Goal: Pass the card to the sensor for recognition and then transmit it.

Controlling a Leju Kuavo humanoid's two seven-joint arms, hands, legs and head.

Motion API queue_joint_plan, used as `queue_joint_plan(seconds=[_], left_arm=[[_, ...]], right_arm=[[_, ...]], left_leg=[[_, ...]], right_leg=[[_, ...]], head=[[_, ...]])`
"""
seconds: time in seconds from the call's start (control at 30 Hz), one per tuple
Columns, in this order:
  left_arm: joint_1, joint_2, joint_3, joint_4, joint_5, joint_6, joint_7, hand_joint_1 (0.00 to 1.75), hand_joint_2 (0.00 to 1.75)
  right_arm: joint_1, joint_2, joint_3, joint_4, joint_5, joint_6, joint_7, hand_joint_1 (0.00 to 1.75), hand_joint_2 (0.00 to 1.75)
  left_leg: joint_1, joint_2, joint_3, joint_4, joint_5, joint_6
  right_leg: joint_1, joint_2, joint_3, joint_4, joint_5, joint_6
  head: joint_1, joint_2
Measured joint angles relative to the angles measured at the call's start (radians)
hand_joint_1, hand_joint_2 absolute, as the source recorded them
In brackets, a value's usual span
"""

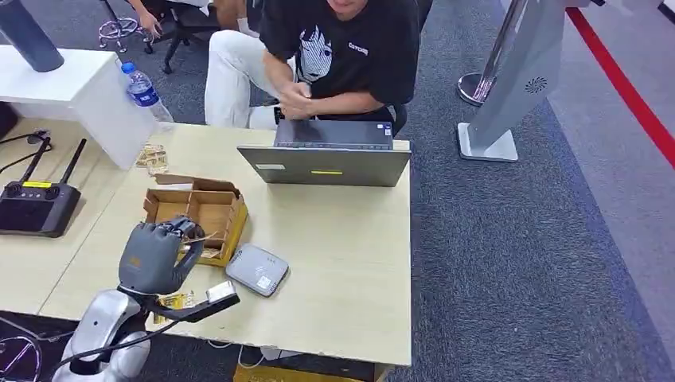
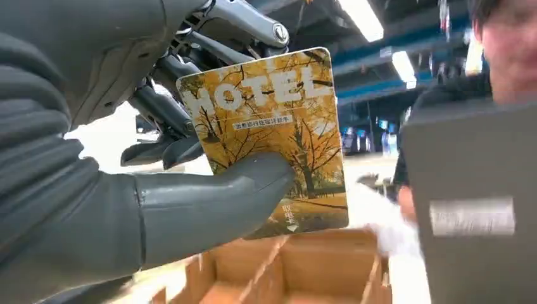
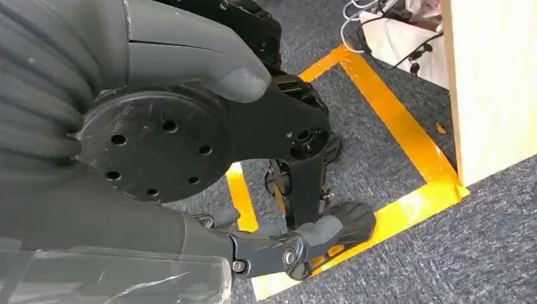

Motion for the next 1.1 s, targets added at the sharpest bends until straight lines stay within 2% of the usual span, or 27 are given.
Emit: queue_joint_plan(seconds=[0.33,0.47,0.7,0.87,1.1], left_arm=[[-0.022,-0.009,-0.028,0.172,-0.012,-0.010,0.008,1.75,1.75],[-0.043,-0.019,-0.058,0.232,-0.029,0.009,0.001,1.75,1.75],[-0.061,-0.044,-0.112,0.256,-0.040,0.043,-0.018,1.75,1.75],[-0.081,-0.061,-0.172,0.266,-0.063,0.030,-0.006,1.75,1.75],[-0.101,-0.066,-0.217,0.337,-0.056,0.019,0.006,1.75,1.75]], right_arm=[[0.000,0.000,-0.028,0.000,0.045,0.013,0.003,0.00,1.75],[-0.002,0.000,-0.035,0.000,0.073,0.021,0.003,0.00,1.75],[-0.003,0.001,-0.055,0.000,0.093,0.024,0.004,0.00,1.75],[-0.005,0.005,-0.061,0.000,0.124,0.034,0.009,0.00,1.75],[-0.005,0.010,-0.081,0.000,0.145,0.038,0.010,0.00,1.75]], left_leg=[[0.000,0.000,0.000,0.000,0.000,0.000],[0.000,0.000,-0.001,0.000,0.000,0.000],[0.000,0.000,-0.001,0.000,0.000,0.000],[0.000,0.000,-0.001,0.000,0.000,0.000],[0.000,0.000,-0.001,0.000,0.000,0.000]], right_leg=[[0.000,0.000,0.000,0.000,0.000,0.000],[0.000,0.000,-0.001,0.000,0.000,0.000],[0.000,0.000,0.000,0.000,0.000,0.000],[0.000,0.000,0.000,0.000,0.000,0.000],[0.000,0.000,0.001,0.000,0.001,0.001]], head=[[0.000,0.000],[0.000,0.000],[0.000,0.000],[0.000,0.000],[0.000,0.000]])
